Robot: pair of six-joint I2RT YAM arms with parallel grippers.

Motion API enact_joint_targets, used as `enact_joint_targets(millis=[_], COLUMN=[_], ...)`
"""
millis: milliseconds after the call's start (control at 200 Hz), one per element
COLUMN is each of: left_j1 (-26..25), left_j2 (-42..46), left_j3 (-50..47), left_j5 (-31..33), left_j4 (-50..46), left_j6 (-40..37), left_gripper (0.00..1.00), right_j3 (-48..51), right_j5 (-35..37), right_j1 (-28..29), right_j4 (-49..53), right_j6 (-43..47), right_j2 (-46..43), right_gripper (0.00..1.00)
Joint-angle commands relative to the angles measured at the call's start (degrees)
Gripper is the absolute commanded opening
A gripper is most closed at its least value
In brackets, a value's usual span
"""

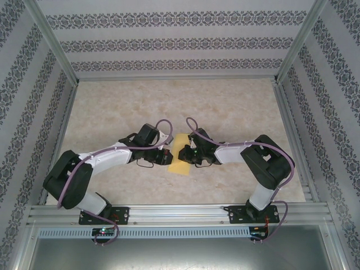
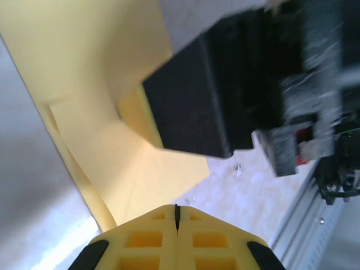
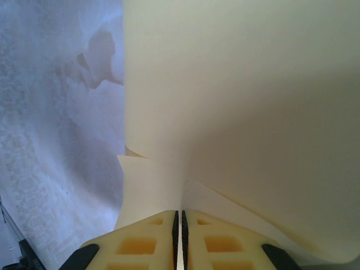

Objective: Fold a paper plane with a square sheet of paper (fold left side to right side)
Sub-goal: Fold the triangle a second time at the center of the table.

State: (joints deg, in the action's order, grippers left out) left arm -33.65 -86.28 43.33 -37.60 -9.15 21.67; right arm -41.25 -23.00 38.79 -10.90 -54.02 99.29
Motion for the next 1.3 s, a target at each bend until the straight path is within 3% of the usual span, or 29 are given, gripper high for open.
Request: enact_joint_targets(millis=[0,380,684,1299], left_j1=[-0.9,-1.6,-1.6,-0.9], left_j2=[-1.9,-9.4,-9.7,-8.7], left_j3=[-1.0,0.4,-1.2,-4.5], left_j5=[-7.0,-6.2,-0.6,0.8], left_j4=[7.6,7.8,8.6,11.2], left_j6=[7.4,7.9,9.2,11.8], left_gripper=[0.05,0.03,0.01,0.0], right_j3=[0.3,0.0,0.1,-0.4], right_j5=[1.5,1.5,1.8,2.3], right_j1=[0.4,0.5,0.5,0.4], right_j4=[5.2,5.8,6.8,8.7], right_j6=[1.5,1.8,2.3,3.1], right_j2=[2.3,2.6,2.3,2.3], right_gripper=[0.13,0.13,0.13,0.13])
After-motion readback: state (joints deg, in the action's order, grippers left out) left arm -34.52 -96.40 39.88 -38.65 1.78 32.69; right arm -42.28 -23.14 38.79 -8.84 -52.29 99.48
